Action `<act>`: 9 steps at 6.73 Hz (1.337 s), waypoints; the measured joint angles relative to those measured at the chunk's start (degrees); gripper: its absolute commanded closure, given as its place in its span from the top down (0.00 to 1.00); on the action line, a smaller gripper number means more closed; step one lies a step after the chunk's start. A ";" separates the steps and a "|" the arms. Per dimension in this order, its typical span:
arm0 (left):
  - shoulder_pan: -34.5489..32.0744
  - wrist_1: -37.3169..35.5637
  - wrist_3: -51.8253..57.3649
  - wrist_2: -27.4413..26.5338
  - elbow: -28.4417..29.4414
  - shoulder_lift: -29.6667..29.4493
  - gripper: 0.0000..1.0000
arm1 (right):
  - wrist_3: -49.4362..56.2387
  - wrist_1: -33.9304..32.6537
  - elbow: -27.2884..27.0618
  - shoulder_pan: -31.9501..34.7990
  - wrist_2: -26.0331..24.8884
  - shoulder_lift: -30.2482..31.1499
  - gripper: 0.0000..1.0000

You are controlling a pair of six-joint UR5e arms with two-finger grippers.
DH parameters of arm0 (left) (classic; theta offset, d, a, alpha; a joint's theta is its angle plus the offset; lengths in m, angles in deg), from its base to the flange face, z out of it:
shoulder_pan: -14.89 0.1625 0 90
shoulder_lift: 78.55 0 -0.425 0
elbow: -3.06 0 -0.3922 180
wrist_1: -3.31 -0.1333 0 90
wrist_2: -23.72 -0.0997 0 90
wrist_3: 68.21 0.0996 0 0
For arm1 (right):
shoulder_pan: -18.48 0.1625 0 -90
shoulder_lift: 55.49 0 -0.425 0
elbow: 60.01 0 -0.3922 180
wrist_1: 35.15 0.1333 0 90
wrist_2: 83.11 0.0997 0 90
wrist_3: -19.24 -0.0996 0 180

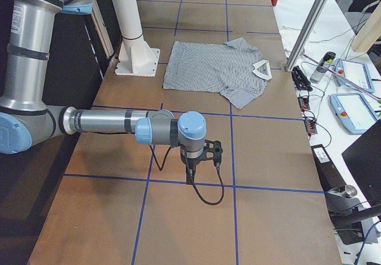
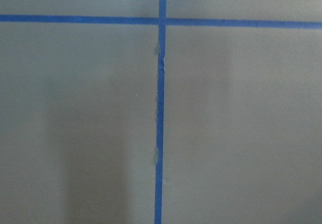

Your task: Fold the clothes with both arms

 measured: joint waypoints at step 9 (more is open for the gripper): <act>12.02 40.56 -19.97 -0.19 7.73 -15.96 1.00 | -33.77 21.56 11.54 -11.63 -4.04 -22.40 0.75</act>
